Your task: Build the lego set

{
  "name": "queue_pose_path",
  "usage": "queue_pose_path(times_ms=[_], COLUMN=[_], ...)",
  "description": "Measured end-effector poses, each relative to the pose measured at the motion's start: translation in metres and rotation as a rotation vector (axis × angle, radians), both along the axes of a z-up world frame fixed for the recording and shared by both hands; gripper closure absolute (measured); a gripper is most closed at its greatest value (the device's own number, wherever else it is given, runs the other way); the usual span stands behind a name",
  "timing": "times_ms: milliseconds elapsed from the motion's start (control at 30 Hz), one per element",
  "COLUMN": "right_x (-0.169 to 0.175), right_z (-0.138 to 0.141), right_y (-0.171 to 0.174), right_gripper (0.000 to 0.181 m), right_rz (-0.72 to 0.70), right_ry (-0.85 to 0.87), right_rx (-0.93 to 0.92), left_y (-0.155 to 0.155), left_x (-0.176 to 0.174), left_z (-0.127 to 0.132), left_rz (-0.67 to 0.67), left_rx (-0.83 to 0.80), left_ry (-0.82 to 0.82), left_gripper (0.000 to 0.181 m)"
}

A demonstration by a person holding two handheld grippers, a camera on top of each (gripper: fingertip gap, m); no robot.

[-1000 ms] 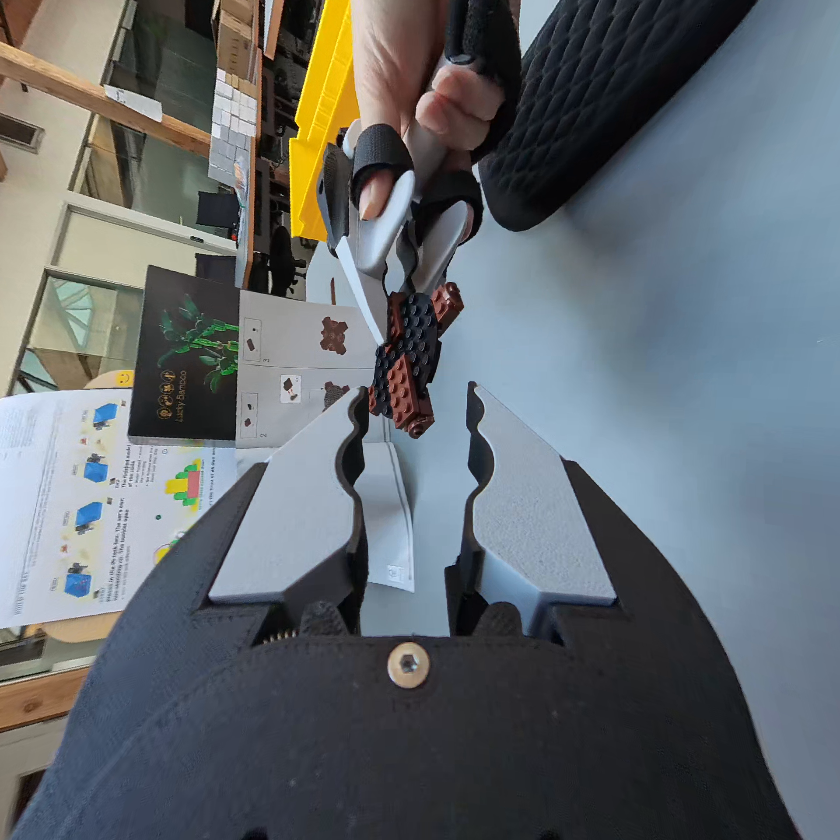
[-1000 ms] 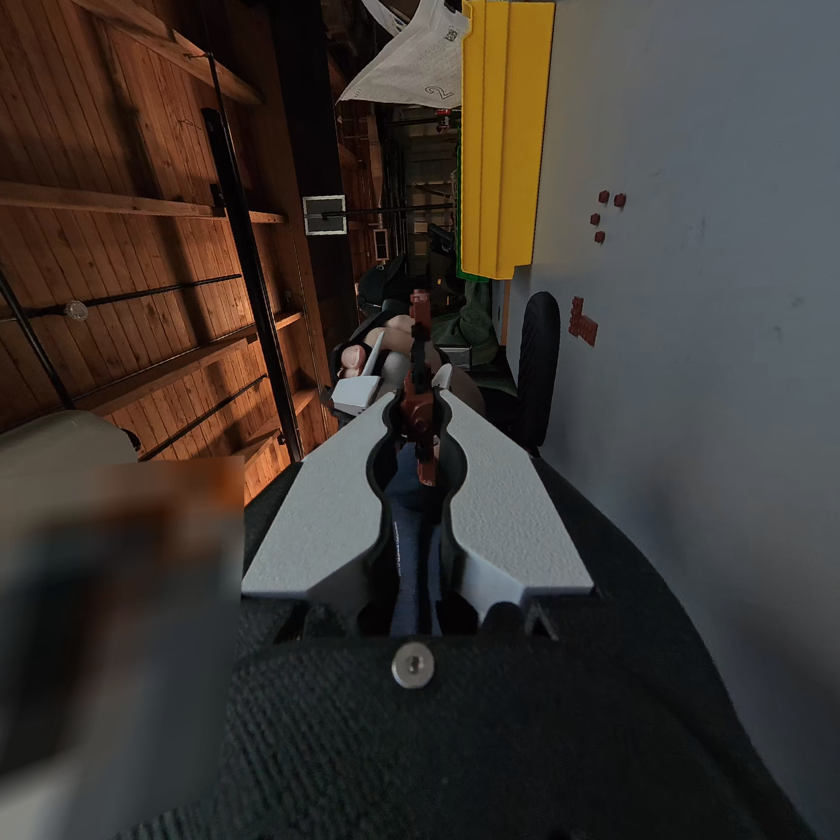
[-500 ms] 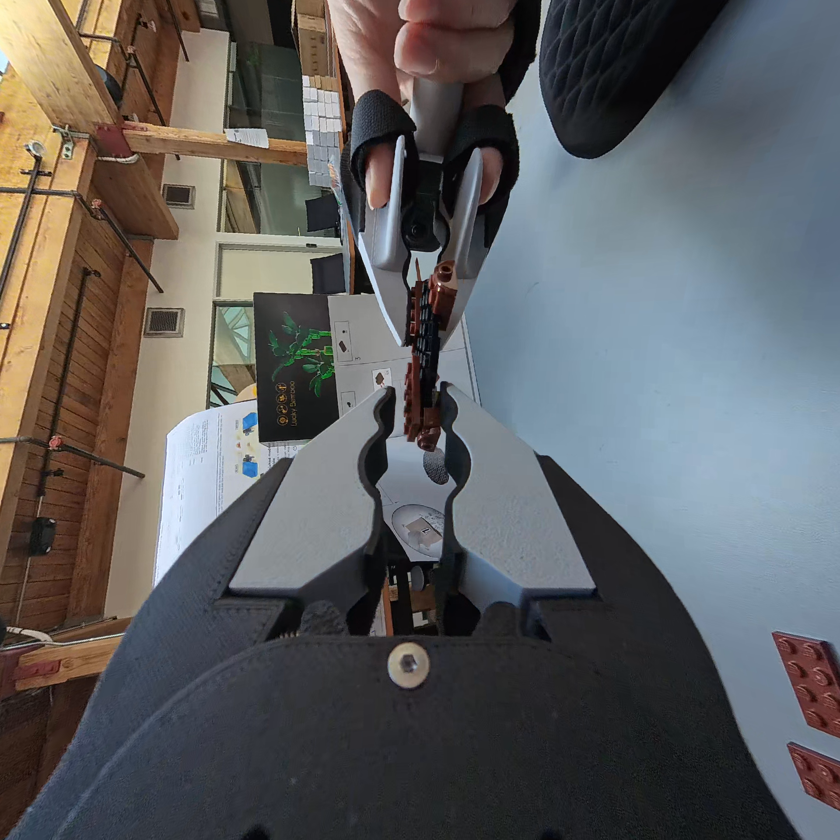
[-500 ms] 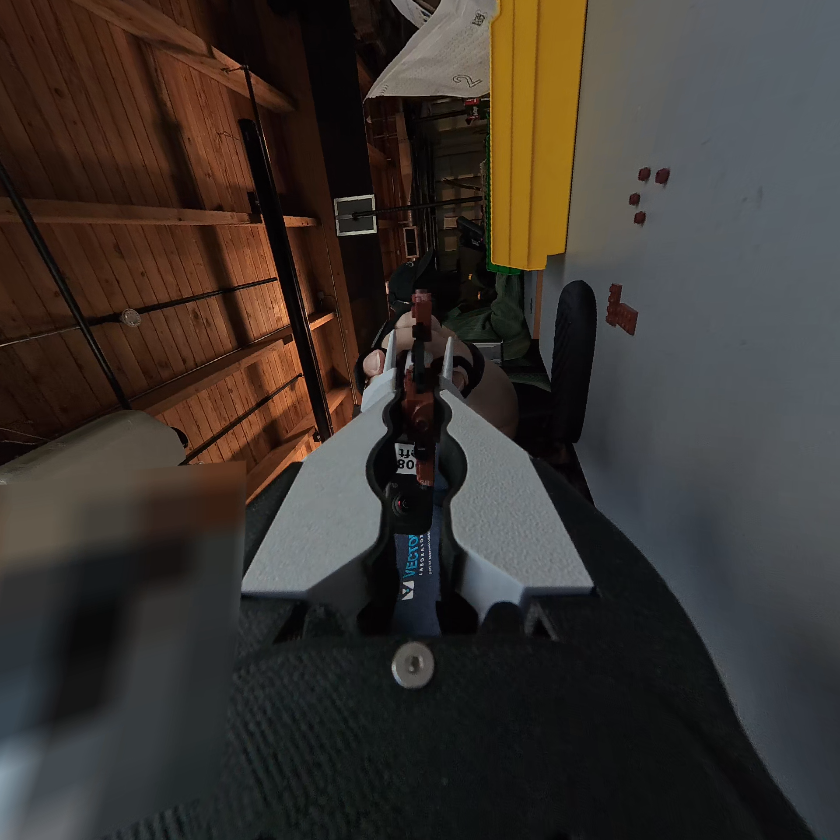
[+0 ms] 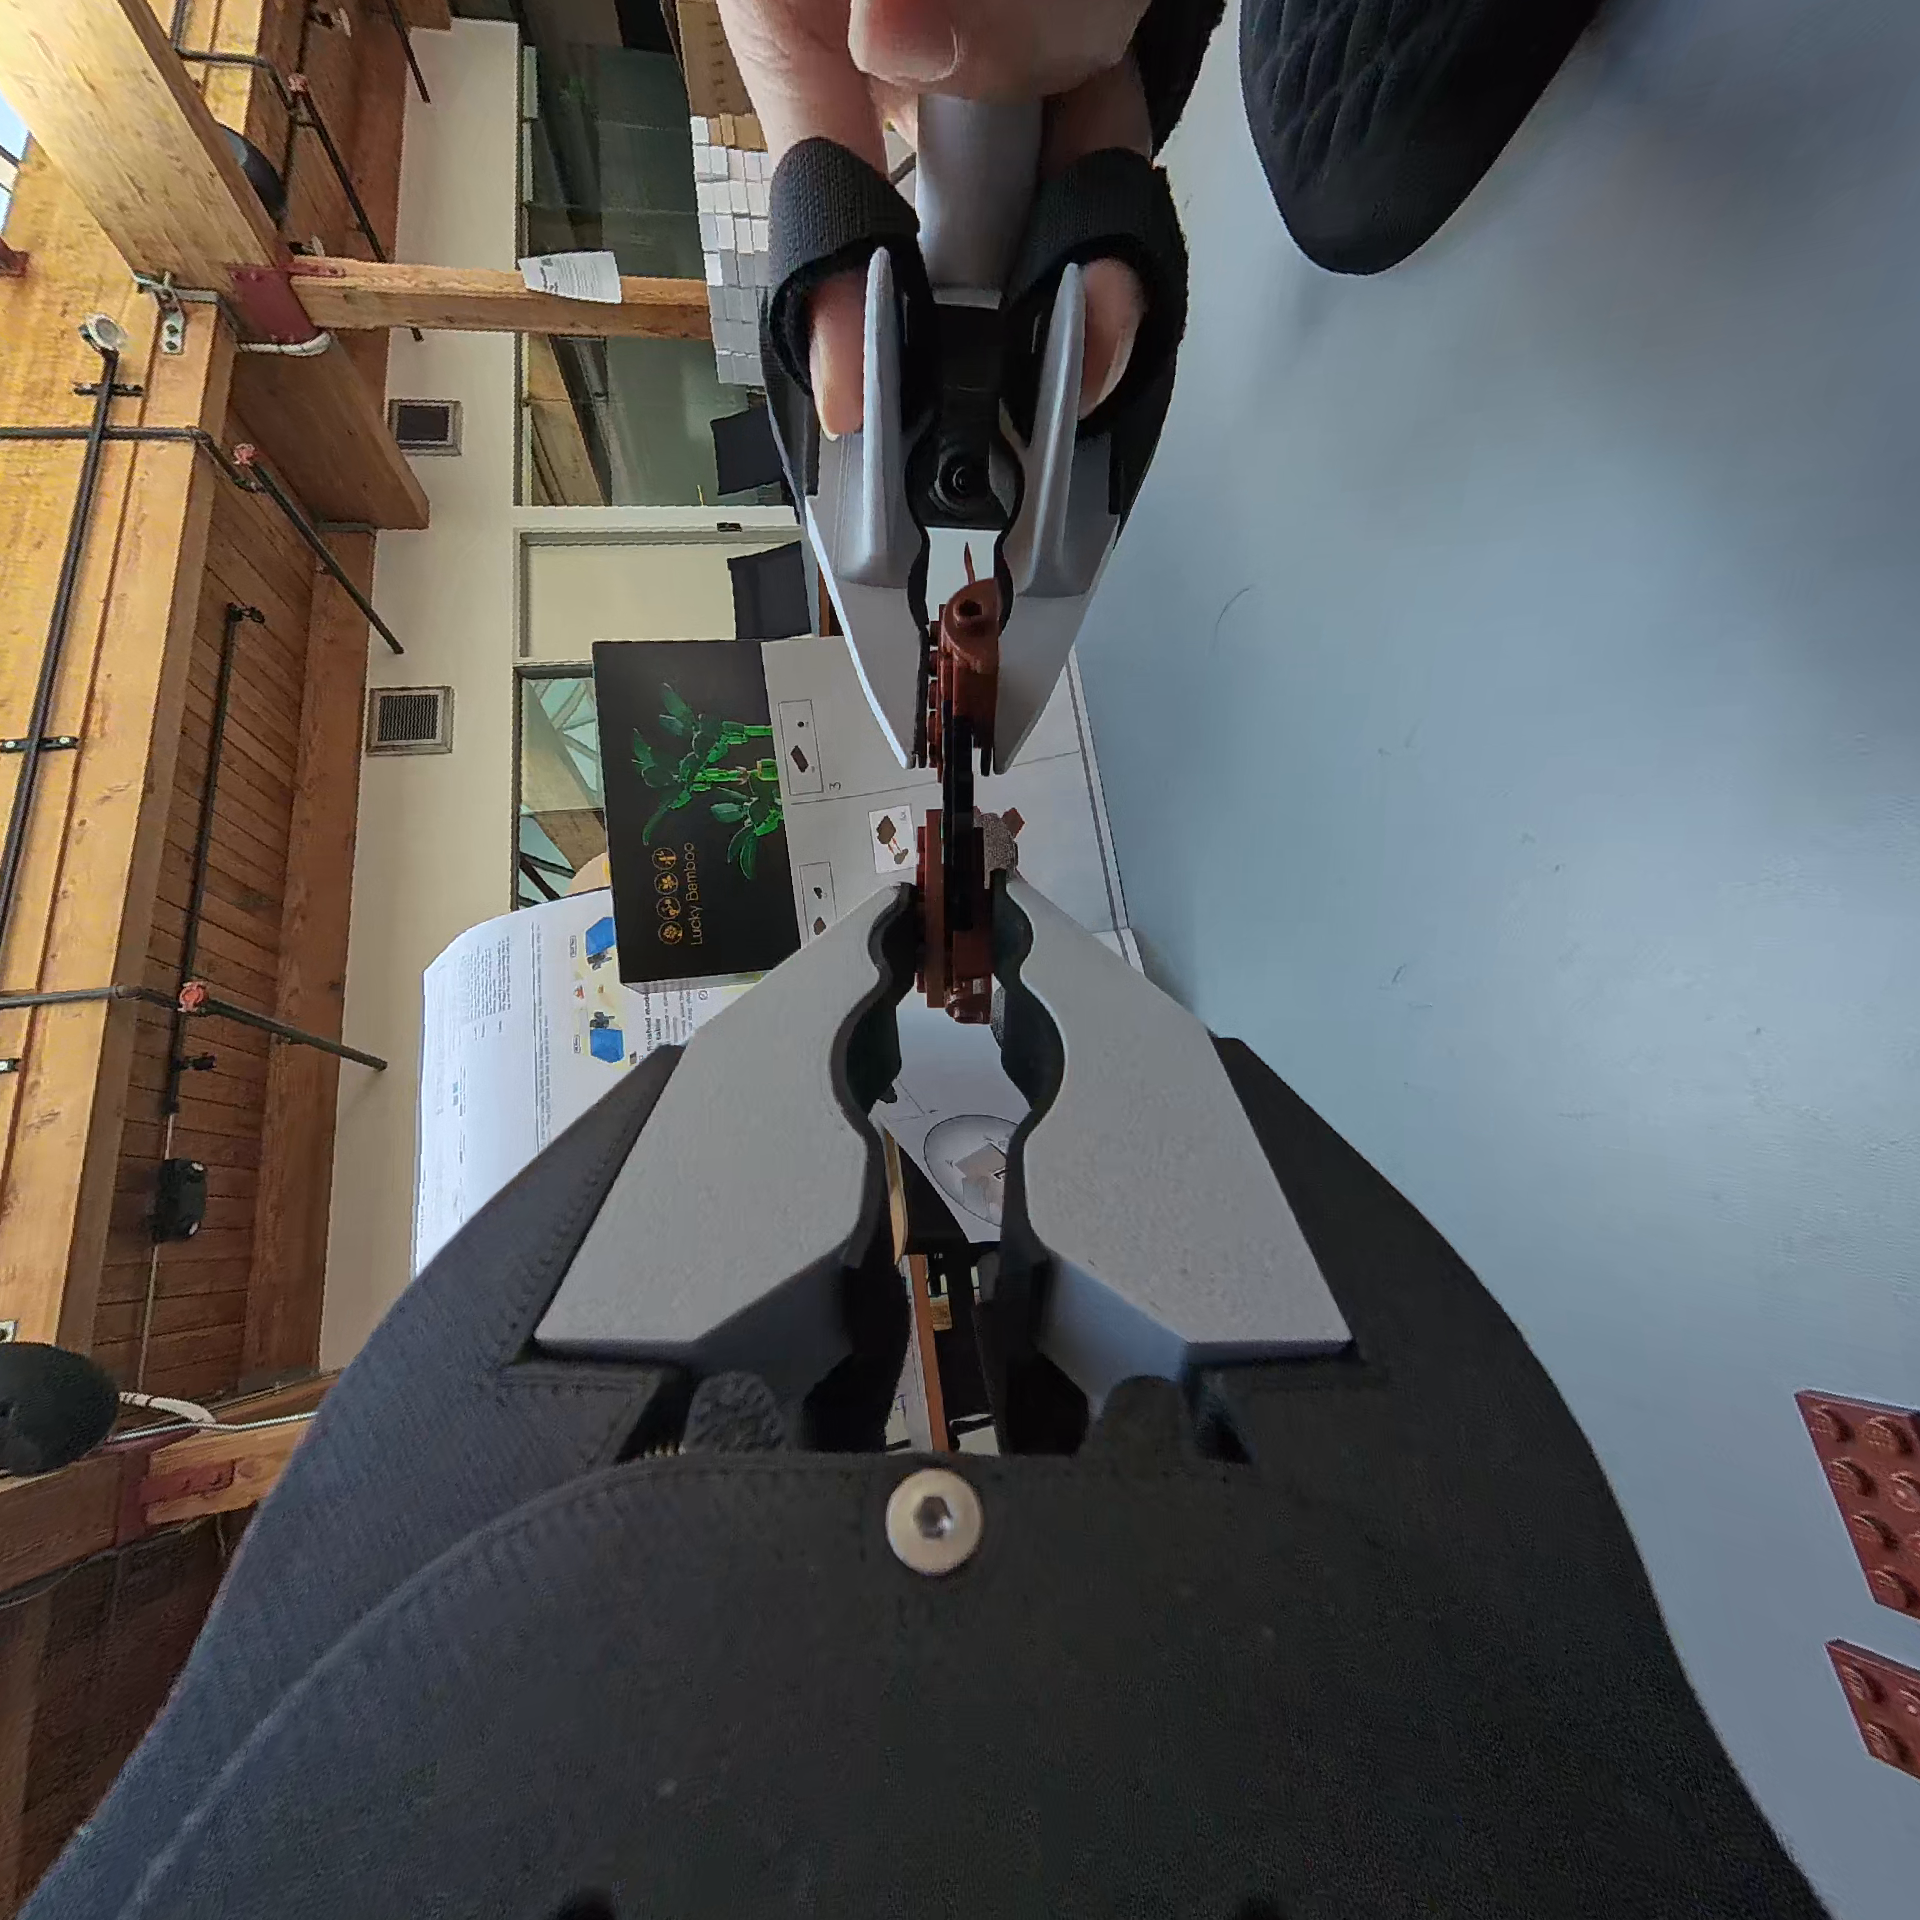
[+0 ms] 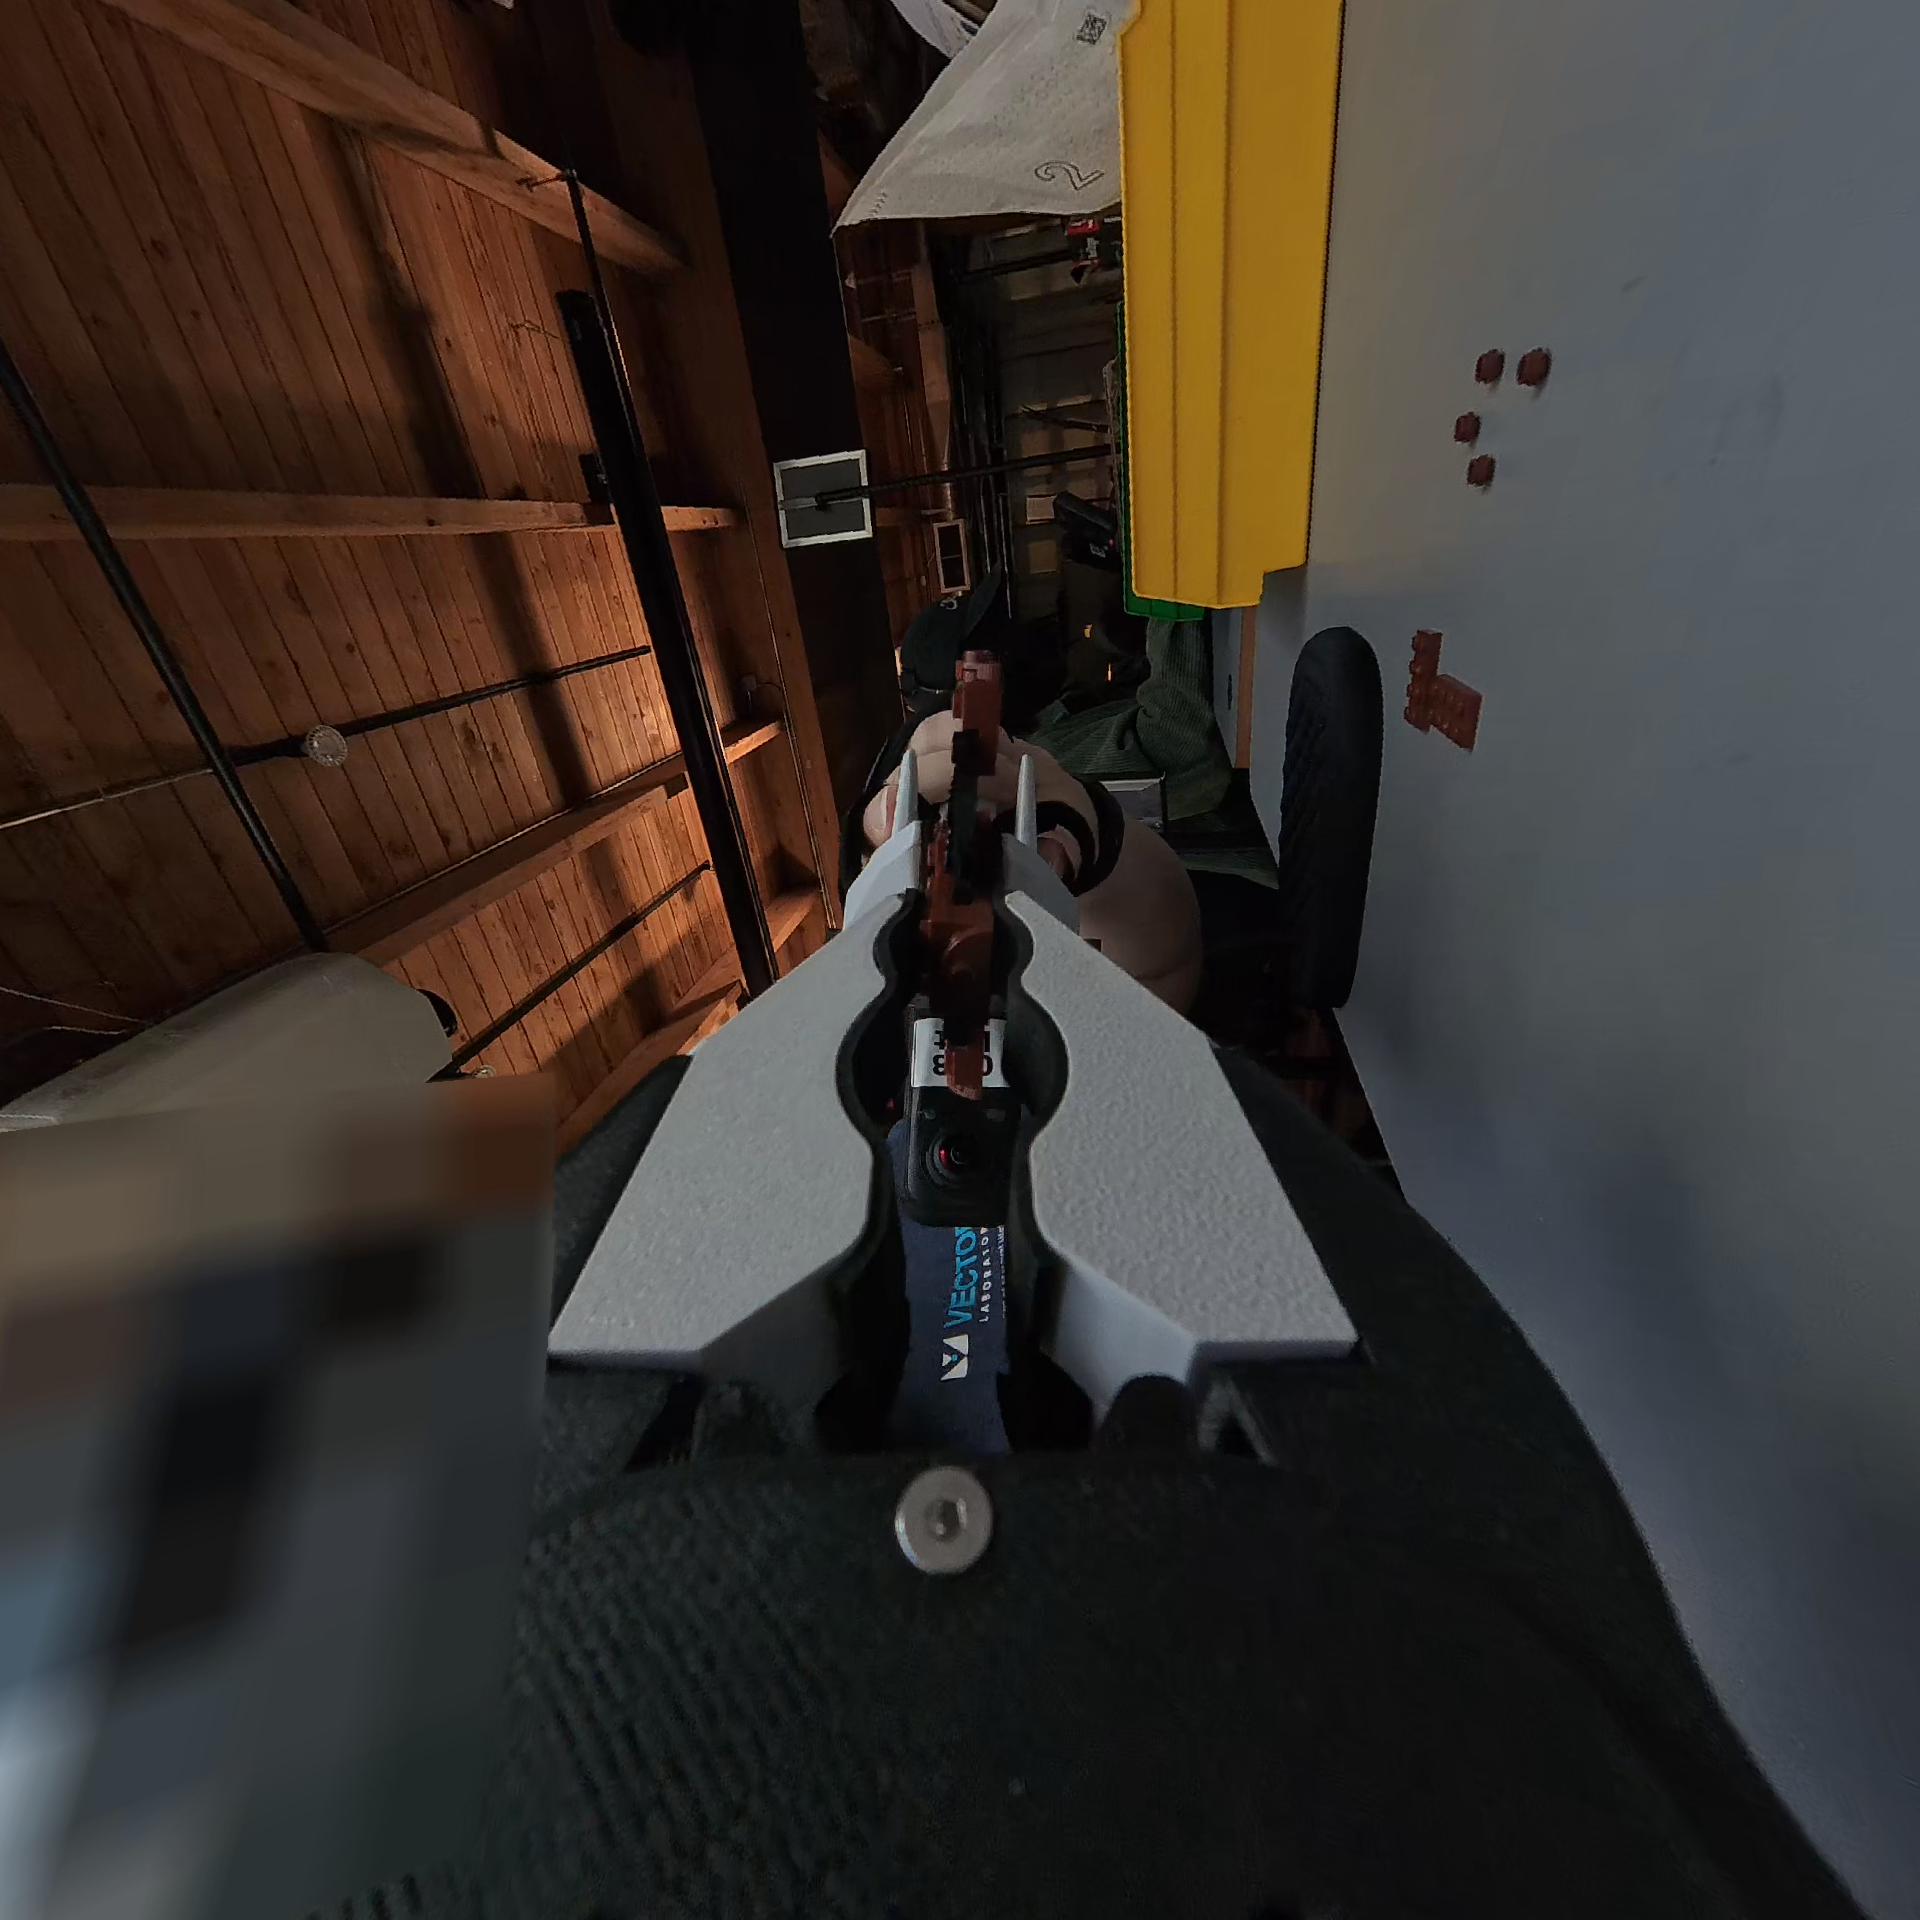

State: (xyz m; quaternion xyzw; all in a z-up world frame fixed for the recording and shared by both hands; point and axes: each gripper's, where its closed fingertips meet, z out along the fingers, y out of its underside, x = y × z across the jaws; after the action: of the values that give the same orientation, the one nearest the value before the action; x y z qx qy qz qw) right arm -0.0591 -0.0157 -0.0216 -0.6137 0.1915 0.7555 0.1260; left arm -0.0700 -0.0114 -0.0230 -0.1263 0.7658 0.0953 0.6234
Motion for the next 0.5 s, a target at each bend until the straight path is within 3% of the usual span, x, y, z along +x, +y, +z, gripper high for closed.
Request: queue_pose_path(times_ms=[367, 500], right_x=[-0.01, -0.009], right_z=[0.002, 0.008], right_y=[-0.008, -0.007], right_gripper=[0.171, 0.171], right_rz=[0.059, 0.06], right_ry=[0.007, 0.012], right_rx=[0.006, 0.027], left_y=[-0.013, -0.011], left_x=[-0.008, -0.007], left_z=[0.003, 0.009], left_rz=[-0.119, -0.088], left_rx=[-0.049, -0.084], left_ry=[0.013, -0.014], left_gripper=[0.17, 0.17])
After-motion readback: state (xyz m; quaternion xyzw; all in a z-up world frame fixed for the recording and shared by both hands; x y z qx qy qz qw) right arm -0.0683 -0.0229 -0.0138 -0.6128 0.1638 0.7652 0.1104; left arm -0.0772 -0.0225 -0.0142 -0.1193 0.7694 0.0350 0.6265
